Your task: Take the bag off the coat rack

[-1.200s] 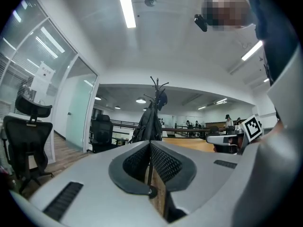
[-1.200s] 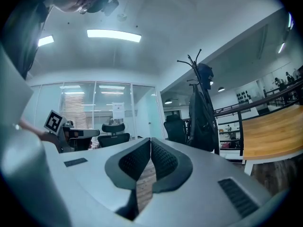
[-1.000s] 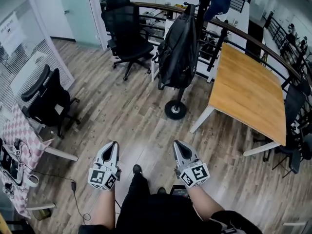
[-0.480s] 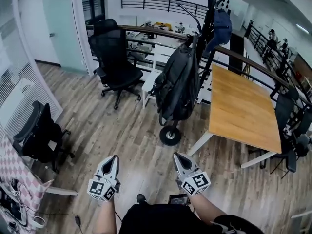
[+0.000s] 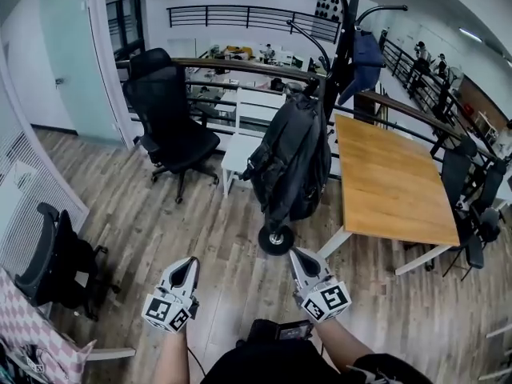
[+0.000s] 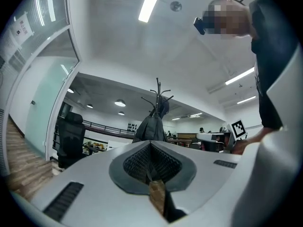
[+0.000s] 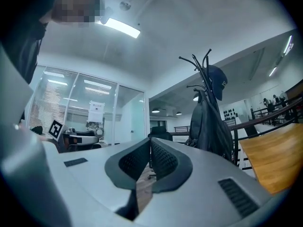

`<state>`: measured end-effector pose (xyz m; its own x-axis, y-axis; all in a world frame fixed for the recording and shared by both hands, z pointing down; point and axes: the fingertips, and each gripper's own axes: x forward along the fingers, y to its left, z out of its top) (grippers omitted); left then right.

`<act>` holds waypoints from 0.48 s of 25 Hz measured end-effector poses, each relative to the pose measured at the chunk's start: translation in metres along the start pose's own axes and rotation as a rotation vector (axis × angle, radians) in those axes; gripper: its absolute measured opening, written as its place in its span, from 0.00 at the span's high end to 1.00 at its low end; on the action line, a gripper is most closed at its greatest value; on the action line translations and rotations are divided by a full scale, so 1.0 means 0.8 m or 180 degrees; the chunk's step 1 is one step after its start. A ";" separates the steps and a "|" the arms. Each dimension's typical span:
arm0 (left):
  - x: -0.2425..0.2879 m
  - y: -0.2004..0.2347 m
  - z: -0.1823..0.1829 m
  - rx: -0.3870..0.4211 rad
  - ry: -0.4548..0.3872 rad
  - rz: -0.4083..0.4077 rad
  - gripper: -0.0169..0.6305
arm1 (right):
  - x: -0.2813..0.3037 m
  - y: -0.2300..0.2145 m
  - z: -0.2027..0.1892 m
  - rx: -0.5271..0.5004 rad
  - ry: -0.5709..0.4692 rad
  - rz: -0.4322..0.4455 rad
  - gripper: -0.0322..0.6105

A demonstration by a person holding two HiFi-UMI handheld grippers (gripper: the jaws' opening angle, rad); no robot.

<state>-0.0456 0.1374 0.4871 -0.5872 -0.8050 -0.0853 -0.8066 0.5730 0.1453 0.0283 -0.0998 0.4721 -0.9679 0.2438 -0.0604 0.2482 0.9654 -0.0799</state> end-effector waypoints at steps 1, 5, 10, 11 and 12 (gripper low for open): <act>0.010 0.009 0.002 0.0006 -0.0002 -0.0040 0.95 | 0.009 -0.003 0.000 -0.0002 -0.0001 -0.0020 0.90; 0.055 0.035 0.002 0.0015 0.0014 -0.0205 0.95 | 0.037 -0.023 -0.002 -0.0011 -0.0049 -0.0060 0.90; 0.127 0.072 0.014 -0.0005 0.0071 -0.0449 0.95 | 0.096 -0.051 0.020 -0.0110 -0.0174 -0.0127 0.90; 0.143 0.081 0.016 0.0001 0.0107 -0.0512 0.95 | 0.111 -0.058 0.026 -0.0132 -0.0192 -0.0147 0.90; 0.159 0.089 0.019 0.0017 0.0144 -0.0582 0.95 | 0.125 -0.064 0.032 -0.0150 -0.0213 -0.0173 0.90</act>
<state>-0.1790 0.0779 0.4718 -0.4272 -0.9018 -0.0654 -0.9000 0.4172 0.1260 -0.0803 -0.1269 0.4449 -0.9748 0.1857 -0.1236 0.1916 0.9807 -0.0379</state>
